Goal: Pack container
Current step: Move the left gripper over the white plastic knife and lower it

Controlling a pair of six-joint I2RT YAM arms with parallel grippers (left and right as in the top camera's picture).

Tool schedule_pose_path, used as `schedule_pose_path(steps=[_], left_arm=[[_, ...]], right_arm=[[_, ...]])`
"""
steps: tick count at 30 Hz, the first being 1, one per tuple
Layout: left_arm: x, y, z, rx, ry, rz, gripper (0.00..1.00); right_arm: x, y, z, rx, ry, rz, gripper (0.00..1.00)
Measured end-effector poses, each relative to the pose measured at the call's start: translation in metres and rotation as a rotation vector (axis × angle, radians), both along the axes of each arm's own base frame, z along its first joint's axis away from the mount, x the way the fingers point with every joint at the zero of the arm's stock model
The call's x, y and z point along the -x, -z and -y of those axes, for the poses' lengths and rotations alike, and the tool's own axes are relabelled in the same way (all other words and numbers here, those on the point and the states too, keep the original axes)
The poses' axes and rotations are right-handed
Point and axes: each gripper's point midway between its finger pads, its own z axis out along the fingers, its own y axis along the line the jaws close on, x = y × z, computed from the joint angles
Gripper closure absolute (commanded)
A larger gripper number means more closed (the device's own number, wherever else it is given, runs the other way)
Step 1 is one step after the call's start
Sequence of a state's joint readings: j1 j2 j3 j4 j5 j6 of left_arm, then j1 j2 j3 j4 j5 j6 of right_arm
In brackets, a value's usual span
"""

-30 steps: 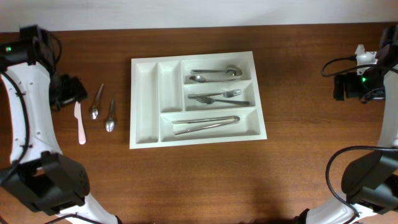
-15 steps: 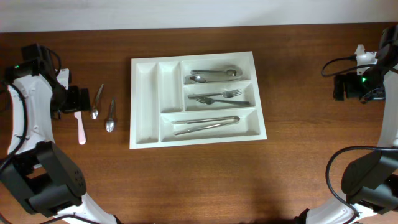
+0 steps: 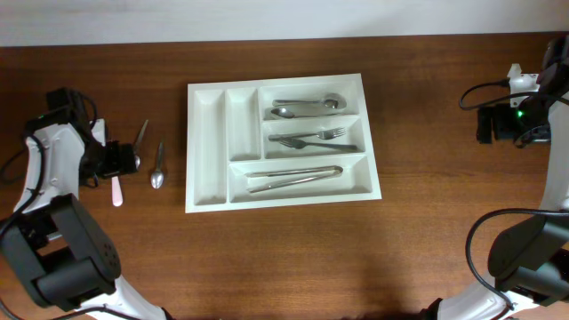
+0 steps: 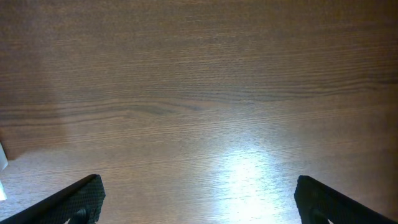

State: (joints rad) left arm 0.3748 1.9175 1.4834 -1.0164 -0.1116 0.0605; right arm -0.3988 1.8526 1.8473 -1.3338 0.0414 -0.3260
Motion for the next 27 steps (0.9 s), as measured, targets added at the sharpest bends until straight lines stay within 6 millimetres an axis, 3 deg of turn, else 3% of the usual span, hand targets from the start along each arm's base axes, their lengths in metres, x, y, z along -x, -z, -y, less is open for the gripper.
schedule_pose_path(steps=[9, 21, 27], left_arm=[[0.006, -0.001, -0.023, -0.027, -0.138, 0.021, 0.01], [-0.022, -0.006, -0.028, -0.048, -0.039, 0.124, 0.01], [-0.024, -0.004, -0.028, -0.048, -0.035, 0.125, 0.01]], right_arm=[[0.0, 0.0, 0.0, 0.0, 0.0, 0.0, 0.02], [0.0, 0.0, 0.0, 0.0, -0.001, 0.0, 0.01], [0.0, 0.0, 0.0, 0.0, -0.001, 0.0, 0.01]])
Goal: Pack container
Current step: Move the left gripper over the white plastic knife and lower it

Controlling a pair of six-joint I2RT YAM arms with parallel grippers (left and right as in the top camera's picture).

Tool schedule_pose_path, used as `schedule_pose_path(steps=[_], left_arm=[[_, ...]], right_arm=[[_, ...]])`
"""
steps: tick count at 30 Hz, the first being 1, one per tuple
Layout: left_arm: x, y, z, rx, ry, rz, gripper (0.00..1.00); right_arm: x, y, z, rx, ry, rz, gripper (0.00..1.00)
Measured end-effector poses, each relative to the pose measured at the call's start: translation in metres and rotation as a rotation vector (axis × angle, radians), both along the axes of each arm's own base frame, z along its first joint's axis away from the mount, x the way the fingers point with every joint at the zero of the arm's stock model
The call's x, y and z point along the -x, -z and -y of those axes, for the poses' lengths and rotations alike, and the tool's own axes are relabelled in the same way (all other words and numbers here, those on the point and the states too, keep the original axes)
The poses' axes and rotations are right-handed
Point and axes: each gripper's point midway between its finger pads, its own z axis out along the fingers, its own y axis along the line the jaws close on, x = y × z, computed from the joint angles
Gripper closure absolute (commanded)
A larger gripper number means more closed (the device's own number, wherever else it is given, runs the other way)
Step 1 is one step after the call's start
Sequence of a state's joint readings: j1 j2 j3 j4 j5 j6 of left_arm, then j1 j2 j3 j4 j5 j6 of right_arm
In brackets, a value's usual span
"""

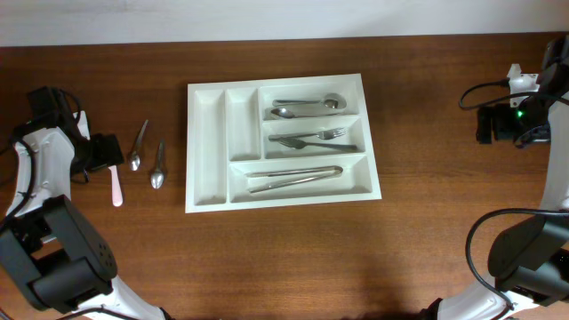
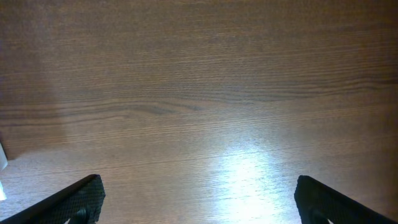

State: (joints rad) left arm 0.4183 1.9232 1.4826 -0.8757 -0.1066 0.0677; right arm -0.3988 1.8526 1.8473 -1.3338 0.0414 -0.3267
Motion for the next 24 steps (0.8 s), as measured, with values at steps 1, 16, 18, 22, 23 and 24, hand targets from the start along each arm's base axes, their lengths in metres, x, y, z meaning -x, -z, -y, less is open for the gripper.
schedule_pose_path(steps=[1, 16, 18, 22, 23, 24], left_arm=[[0.001, 0.003, 0.001, 0.005, 0.0, -0.011, 0.01], [0.016, 0.037, 0.012, 0.071, 0.003, -0.134, 0.01], [0.012, 0.038, 0.014, 0.09, 0.007, -0.12, 0.01], [0.01, 0.046, 0.019, 0.121, 0.012, -0.126, 0.01], [0.01, 0.047, 0.019, 0.126, 0.012, -0.128, 0.01], [0.01, 0.049, 0.02, 0.13, 0.013, -0.129, 0.01]], right_arm=[[0.0, 0.0, 0.0, 0.0, 0.001, 0.0, 0.01], [0.0, 0.0, 0.0, 0.0, 0.001, 0.0, 0.01], [0.0, 0.0, 0.0, 0.0, 0.0, 0.0, 0.01], [0.0, 0.0, 0.0, 0.0, 0.0, 0.0, 0.01], [0.0, 0.0, 0.0, 0.0, 0.0, 0.0, 0.01], [0.0, 0.0, 0.0, 0.0, 0.0, 0.0, 0.01]])
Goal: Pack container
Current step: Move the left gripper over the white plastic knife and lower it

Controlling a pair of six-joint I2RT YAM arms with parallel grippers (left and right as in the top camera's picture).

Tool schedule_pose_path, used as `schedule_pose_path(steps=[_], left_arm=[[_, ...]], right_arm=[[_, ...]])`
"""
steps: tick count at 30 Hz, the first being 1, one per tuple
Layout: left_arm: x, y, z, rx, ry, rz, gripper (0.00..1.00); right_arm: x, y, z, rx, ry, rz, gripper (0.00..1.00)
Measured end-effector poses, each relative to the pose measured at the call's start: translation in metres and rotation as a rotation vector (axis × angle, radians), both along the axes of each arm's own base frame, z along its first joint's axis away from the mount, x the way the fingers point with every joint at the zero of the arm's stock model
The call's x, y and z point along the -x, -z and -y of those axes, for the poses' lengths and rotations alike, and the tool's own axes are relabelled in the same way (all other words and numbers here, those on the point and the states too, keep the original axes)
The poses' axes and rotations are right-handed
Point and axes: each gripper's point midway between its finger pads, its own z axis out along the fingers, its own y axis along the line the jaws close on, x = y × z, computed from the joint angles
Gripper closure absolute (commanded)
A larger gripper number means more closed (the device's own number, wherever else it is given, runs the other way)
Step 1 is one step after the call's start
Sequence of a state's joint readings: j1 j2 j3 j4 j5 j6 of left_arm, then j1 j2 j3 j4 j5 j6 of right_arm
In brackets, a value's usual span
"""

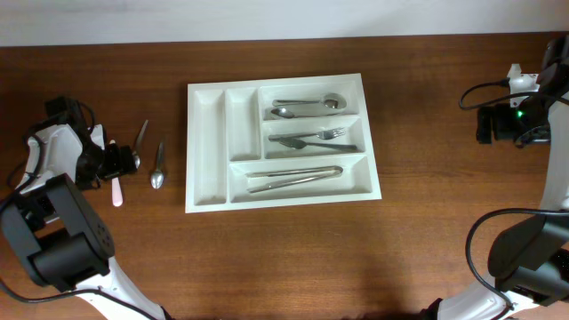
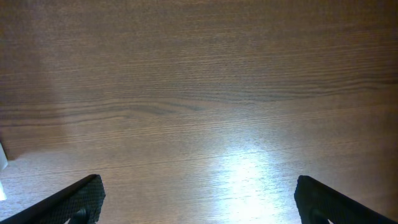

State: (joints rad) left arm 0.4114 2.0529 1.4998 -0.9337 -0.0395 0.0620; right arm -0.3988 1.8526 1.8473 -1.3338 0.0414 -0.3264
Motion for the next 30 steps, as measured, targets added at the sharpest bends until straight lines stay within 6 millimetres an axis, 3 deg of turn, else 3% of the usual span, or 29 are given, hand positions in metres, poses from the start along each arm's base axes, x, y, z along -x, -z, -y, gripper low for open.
schedule_pose_path(steps=[9, 16, 30], left_arm=[[-0.003, 0.003, 0.0, 0.005, -0.001, 0.008, 0.01], [0.002, 0.026, 0.003, 0.034, 0.003, -0.043, 0.01], [-0.004, 0.025, 0.001, 0.024, 0.004, -0.021, 0.01]], right_arm=[[0.0, 0.0, 0.0, 0.0, 0.0, 0.0, 0.01], [0.0, 0.0, 0.0, 0.0, 0.0, 0.0, 0.01], [0.0, 0.0, 0.0, 0.0, 0.0, 0.0, 0.01]])
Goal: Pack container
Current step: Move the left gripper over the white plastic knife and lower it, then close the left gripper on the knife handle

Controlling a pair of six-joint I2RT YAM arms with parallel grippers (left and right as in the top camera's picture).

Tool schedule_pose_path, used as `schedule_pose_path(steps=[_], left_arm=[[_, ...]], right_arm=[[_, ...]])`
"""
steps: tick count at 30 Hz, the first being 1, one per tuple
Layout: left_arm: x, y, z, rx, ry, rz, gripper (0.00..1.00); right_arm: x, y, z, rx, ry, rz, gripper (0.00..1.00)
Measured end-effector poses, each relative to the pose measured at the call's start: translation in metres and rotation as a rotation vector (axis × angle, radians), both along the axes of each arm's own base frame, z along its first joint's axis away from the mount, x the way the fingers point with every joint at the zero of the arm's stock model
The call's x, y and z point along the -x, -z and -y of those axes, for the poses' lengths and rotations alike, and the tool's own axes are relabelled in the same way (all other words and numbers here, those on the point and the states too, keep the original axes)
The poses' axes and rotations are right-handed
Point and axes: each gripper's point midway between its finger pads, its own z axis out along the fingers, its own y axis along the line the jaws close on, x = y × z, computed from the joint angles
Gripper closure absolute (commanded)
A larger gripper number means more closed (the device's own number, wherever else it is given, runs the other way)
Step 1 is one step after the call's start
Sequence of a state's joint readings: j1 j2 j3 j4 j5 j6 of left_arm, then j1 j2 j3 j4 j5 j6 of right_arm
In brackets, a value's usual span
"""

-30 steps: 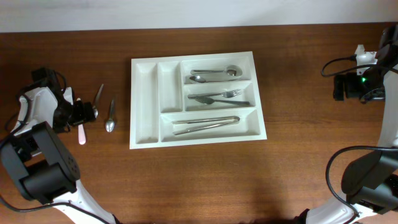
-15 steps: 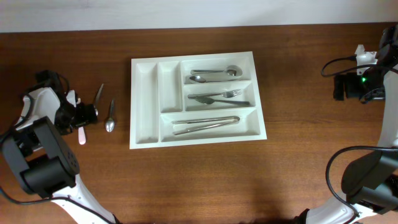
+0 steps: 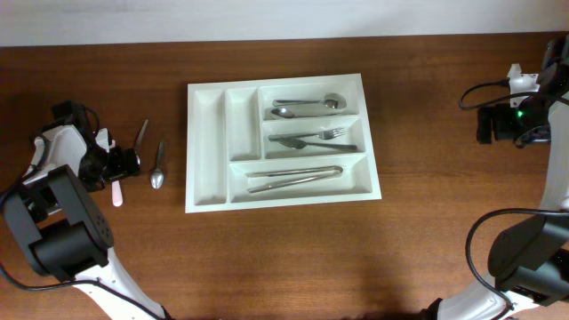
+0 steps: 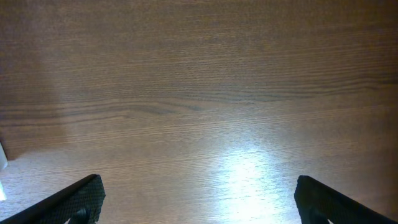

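The white cutlery tray [image 3: 206,197] lies mid-table. Its three right compartments hold spoons [image 3: 307,106], forks [image 3: 316,139] and long steel pieces [image 3: 293,176]; its two upright left compartments hold nothing. Left of the tray lie two steel spoons [image 3: 158,167] [image 3: 140,140] and a pink-handled utensil [image 3: 116,190]. My left gripper [image 3: 117,163] sits low at the upper end of the pink utensil, beside the spoons; its jaws are too small to read. My right gripper [image 4: 199,208] hangs wide open over bare wood at the far right [image 3: 489,124], with nothing between its fingers [image 4: 78,199].
A white wall runs along the table's far edge. The left arm's base [image 3: 62,258] stands at the near left and the right arm's base [image 3: 524,258] at the near right. A white corner [image 4: 2,158] shows at the left edge of the right wrist view.
My left gripper has shifted slightly to the right, closer to the spoons. The pink utensil, the spoons, the tray and the right arm lie as before.
My left gripper was at the top of the pink utensil. It then stood further left and back, clear of it. After that it was at the utensil again, and now sits a little nearer the spoons. None of the cutlery has shifted, and the right gripper stayed open.
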State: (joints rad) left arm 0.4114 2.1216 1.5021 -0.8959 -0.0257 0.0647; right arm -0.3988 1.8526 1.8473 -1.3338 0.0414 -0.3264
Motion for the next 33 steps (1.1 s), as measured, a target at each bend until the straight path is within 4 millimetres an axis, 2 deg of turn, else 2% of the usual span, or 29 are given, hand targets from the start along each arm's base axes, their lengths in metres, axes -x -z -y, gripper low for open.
schedule_pose_path(steps=[20, 23, 28, 30, 33], left_arm=[[-0.0012, 0.0001, 0.0032, 0.018, 0.001, 0.008, 0.0], [-0.0013, 0.0001, 0.003, 0.018, 0.003, 0.008, 0.11], [0.0001, 0.0001, 0.0, 0.02, 0.003, 0.008, 0.42], [0.0011, 0.0001, -0.0022, 0.02, -0.002, 0.009, 0.48], [0.0018, 0.0001, -0.0035, 0.021, -0.004, 0.008, 0.51]], right_arm=[[0.0, 0.0, -0.0001, 0.0, 0.0, 0.0, 0.01], [0.0, 0.0, 0.0, 0.0, 0.0, 0.0, 0.01], [0.0, 0.0, 0.0, 0.0, 0.0, 0.0, 0.01], [0.0, 0.0, -0.0001, 0.0, 0.0, 0.0, 0.01], [0.0, 0.0, 0.0, 0.0, 0.0, 0.0, 0.01]])
